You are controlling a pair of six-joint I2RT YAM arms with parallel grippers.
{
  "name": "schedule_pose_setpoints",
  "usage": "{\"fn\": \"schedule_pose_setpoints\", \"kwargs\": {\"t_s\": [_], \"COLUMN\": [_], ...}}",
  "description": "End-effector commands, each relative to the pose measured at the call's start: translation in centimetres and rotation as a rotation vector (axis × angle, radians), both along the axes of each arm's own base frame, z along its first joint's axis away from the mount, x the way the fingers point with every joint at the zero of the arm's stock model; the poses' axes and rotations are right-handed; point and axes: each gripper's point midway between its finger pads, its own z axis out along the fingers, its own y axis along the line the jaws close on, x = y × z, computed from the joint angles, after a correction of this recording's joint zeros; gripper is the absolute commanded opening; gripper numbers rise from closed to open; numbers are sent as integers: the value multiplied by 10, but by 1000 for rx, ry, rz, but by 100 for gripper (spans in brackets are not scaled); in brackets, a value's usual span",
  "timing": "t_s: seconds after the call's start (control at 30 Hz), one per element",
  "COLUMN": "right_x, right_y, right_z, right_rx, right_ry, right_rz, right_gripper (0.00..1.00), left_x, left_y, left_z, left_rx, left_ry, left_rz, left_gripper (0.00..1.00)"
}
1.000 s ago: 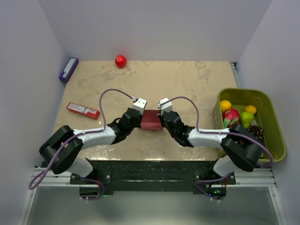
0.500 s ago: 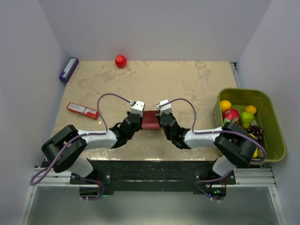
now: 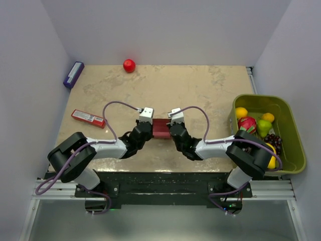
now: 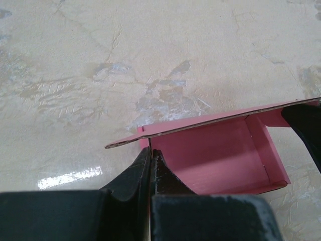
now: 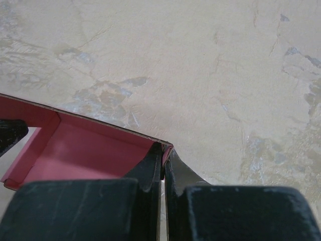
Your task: Fold the paper box
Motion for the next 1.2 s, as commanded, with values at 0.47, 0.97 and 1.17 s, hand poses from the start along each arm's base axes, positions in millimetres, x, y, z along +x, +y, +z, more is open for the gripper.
{"fn": "schedule_pose_setpoints", "kwargs": {"t_s": [0.47,0.97,1.17], "right_x": [-14,-36,-57], "right_y": [46,24,3], "right_z": [27,-30,-37], "right_rx": [217,237,225], "right_ry": [44,160,215], "right_rz": [76,-7,-7], "right_gripper": [0,0,41], "left_x": [-56,-64,-59], "left_y": [-38,-22,-4], "left_z": [-34,-45,-47], "left_rx": [-40,-5,79], "left_ry": [67,72,71], "left_rz": [-151,-99,0], "left_gripper": [0,0,0]}}
